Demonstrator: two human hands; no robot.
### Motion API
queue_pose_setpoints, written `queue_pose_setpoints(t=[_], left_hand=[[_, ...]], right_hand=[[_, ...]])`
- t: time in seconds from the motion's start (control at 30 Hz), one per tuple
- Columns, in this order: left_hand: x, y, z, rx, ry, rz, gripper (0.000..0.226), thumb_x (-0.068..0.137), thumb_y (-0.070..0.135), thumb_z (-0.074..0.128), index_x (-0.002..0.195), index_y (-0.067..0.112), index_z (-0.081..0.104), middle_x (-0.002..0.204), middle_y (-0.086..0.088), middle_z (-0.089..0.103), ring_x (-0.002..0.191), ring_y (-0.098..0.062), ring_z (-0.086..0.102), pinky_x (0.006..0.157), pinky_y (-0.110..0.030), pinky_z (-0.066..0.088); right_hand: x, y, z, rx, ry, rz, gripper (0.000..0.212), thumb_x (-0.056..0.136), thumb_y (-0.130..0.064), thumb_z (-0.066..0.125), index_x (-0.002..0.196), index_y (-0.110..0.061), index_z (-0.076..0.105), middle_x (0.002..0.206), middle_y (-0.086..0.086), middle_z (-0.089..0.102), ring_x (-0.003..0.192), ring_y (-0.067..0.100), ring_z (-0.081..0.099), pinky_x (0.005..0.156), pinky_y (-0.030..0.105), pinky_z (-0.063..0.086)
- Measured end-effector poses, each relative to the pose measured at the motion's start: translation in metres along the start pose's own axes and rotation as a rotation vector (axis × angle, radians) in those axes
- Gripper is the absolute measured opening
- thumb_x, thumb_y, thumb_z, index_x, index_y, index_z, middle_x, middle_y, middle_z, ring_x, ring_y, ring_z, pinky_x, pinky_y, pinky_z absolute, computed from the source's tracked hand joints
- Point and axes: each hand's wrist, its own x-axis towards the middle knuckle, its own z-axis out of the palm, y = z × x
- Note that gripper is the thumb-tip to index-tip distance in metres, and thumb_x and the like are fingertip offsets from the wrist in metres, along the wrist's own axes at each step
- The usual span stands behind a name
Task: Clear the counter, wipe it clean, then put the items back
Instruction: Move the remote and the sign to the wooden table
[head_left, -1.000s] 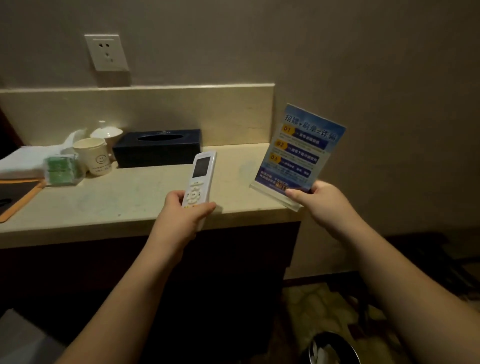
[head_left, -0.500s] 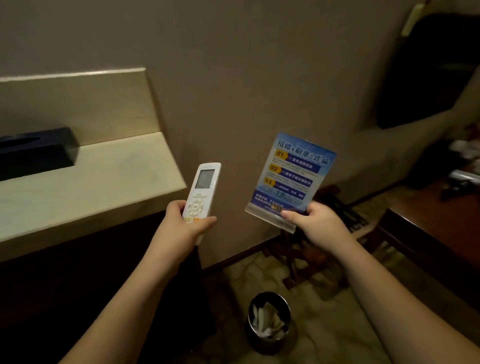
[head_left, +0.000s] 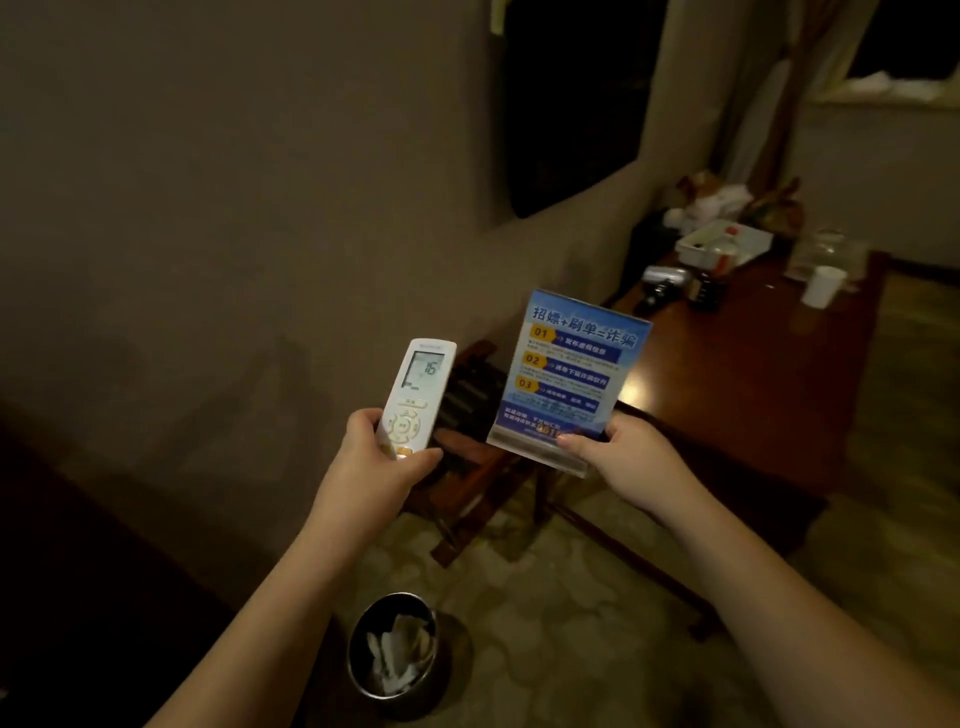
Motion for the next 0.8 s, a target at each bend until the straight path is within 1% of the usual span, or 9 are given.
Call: queue_pose_setpoints(t=[0.07,0.17,0.23,0.37,0.47,0.53,0.63,0.8], left_hand=[[0.009,0.019,0.033,0.012,-0.044,0.013,0.066,0.081,0.035,0.075,0.132,0.024,0.035,0.114,0.011,0.049,0.091,-0.006,0.061,0.069,-0.034,0.060],[0.021,0.042,0.079,-0.003,-0.099,0.022,0.067,0.080,0.035,0.075,0.132,0.024,0.035,0.115,0.009,0.052,0.090,-0.007,0.062,0.069,-0.039,0.060],[0.029,0.054,0.105,0.015,-0.133,0.026,0.070,0.079,0.038,0.076,0.133,0.025,0.034,0.115,0.009,0.052,0.091,-0.010,0.063,0.066,-0.038,0.060],[0.050,0.069,0.150,0.048,-0.205,0.037,0.071,0.080,0.037,0.075,0.136,0.024,0.032,0.119,0.006,0.052,0.092,-0.014,0.063,0.059,-0.031,0.055],[0.069,0.078,0.180,0.065,-0.263,0.045,0.071,0.081,0.038,0.074,0.137,0.023,0.032,0.120,0.007,0.050,0.095,-0.014,0.063,0.065,-0.034,0.057],[0.086,0.084,0.198,0.058,-0.297,0.054,0.070,0.081,0.038,0.074,0.136,0.024,0.033,0.114,0.010,0.049,0.096,-0.012,0.061,0.070,-0.035,0.057],[0.119,0.096,0.227,0.034,-0.353,0.059,0.069,0.081,0.037,0.074,0.135,0.025,0.033,0.106,0.014,0.044,0.092,-0.006,0.057,0.069,-0.030,0.054],[0.188,0.115,0.277,-0.013,-0.465,0.066,0.070,0.081,0.036,0.075,0.134,0.025,0.032,0.112,0.012,0.045,0.102,-0.013,0.057,0.078,-0.033,0.055]], right_hand=[[0.004,0.023,-0.028,0.007,0.027,0.039,0.021,0.088,-0.035,0.066,0.109,-0.032,0.064,0.096,-0.019,0.063,0.090,0.000,0.057,0.069,0.019,0.042],[0.008,0.056,-0.063,-0.013,0.060,0.092,0.024,0.088,-0.036,0.066,0.111,-0.031,0.063,0.100,-0.017,0.063,0.090,0.002,0.057,0.069,0.019,0.042],[0.011,0.077,-0.082,-0.040,0.091,0.122,0.023,0.088,-0.037,0.065,0.111,-0.031,0.062,0.099,-0.018,0.062,0.088,0.000,0.055,0.067,0.017,0.041],[0.018,0.111,-0.110,-0.058,0.167,0.186,0.021,0.088,-0.038,0.065,0.108,-0.033,0.061,0.096,-0.019,0.060,0.086,-0.001,0.054,0.066,0.017,0.041],[0.024,0.133,-0.126,-0.046,0.204,0.241,0.020,0.089,-0.036,0.065,0.108,-0.033,0.060,0.094,-0.021,0.058,0.083,-0.003,0.052,0.064,0.015,0.039],[0.032,0.147,-0.136,-0.055,0.223,0.265,0.022,0.090,-0.035,0.064,0.110,-0.031,0.061,0.097,-0.018,0.059,0.083,-0.003,0.052,0.066,0.015,0.039],[0.051,0.165,-0.153,-0.066,0.241,0.319,0.022,0.090,-0.035,0.063,0.112,-0.029,0.060,0.100,-0.016,0.061,0.086,0.000,0.053,0.069,0.019,0.042],[0.101,0.190,-0.177,-0.089,0.283,0.377,0.022,0.090,-0.034,0.063,0.112,-0.030,0.060,0.097,-0.019,0.060,0.085,-0.003,0.054,0.066,0.014,0.040]])
